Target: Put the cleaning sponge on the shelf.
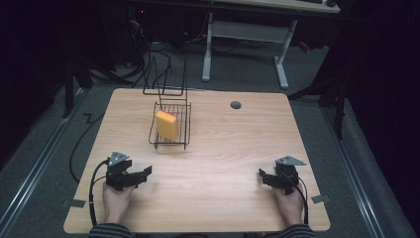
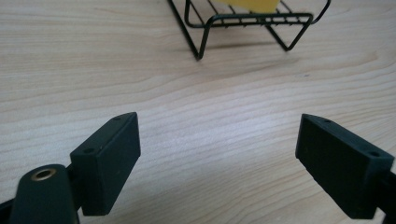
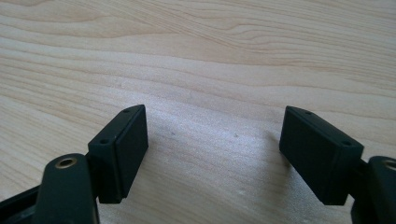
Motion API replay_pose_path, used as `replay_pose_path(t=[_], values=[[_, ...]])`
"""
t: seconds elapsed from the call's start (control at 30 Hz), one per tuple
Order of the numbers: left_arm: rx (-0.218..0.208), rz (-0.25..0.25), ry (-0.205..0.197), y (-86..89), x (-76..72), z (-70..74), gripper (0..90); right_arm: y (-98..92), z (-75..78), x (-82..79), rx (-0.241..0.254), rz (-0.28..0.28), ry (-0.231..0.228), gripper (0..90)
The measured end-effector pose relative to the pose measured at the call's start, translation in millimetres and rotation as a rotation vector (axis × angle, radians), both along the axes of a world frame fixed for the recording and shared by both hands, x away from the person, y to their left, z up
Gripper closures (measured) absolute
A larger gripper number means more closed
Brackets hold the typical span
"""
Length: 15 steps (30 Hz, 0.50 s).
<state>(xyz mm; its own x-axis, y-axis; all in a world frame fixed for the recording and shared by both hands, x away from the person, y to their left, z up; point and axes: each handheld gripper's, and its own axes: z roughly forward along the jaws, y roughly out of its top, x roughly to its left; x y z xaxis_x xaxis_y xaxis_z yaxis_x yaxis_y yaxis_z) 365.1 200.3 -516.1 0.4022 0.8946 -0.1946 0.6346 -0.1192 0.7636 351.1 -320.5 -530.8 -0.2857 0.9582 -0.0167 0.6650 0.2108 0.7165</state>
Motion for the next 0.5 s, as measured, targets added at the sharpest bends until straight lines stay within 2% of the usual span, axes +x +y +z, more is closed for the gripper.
replay_pose_path(t=[0.13,0.2,0.5], values=[[0.022,0.008,0.000,-0.4,-1.3,-4.4,14.8,0.0,0.0,0.0,0.000,0.000,0.000,24.0],[0.048,0.018,0.003,0.4,-2.3,-8.5,14.8,0.0,0.0,0.0,0.000,0.000,0.000,23.9],[0.073,0.037,0.017,1.9,-3.7,-18.7,14.9,0.0,0.0,0.0,0.000,0.000,0.000,24.0]])
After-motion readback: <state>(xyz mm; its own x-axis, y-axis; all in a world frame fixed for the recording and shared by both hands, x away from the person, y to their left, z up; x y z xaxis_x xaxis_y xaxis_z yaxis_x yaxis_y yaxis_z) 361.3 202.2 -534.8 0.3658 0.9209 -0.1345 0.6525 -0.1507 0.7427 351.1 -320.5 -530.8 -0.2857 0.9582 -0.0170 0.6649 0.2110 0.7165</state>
